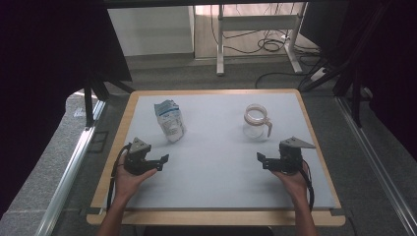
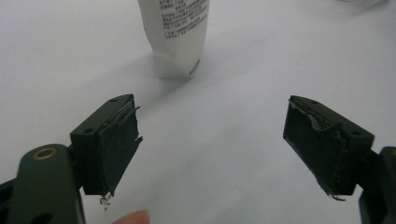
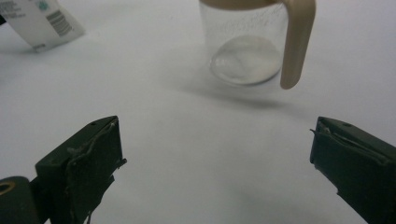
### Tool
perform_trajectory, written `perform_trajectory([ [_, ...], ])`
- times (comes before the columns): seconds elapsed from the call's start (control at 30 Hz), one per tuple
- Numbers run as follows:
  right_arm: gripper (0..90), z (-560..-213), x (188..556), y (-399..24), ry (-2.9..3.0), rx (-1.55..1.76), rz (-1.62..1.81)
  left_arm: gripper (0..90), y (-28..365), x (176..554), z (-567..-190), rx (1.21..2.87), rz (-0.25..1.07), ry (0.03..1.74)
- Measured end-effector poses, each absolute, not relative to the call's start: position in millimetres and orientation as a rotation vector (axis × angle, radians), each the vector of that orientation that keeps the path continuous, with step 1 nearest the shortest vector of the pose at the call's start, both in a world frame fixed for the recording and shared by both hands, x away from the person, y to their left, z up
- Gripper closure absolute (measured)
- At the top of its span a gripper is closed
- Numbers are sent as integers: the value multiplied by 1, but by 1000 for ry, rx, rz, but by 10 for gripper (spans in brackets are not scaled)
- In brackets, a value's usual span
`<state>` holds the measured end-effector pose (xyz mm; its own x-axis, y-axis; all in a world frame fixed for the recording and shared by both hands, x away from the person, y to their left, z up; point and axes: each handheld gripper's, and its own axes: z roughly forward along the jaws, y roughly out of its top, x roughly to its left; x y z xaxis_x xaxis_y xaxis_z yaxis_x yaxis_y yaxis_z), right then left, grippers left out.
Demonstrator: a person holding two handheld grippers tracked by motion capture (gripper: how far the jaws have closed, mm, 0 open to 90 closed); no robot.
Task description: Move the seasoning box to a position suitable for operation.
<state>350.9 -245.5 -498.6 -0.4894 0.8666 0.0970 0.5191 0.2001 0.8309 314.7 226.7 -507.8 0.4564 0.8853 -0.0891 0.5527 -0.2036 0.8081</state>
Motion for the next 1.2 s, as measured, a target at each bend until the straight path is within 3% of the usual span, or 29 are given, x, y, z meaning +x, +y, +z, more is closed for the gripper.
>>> perform_trajectory([
  [0.77, 79, -498, 344, -245, 2159, 1182, 1149, 186, 214, 306, -509, 1931, 440, 1120],
  [1.2, 50, -448, 370, -252, 2119, 1163, 1158, 181, 210, 310, -507, 1938, 405, 1096],
])
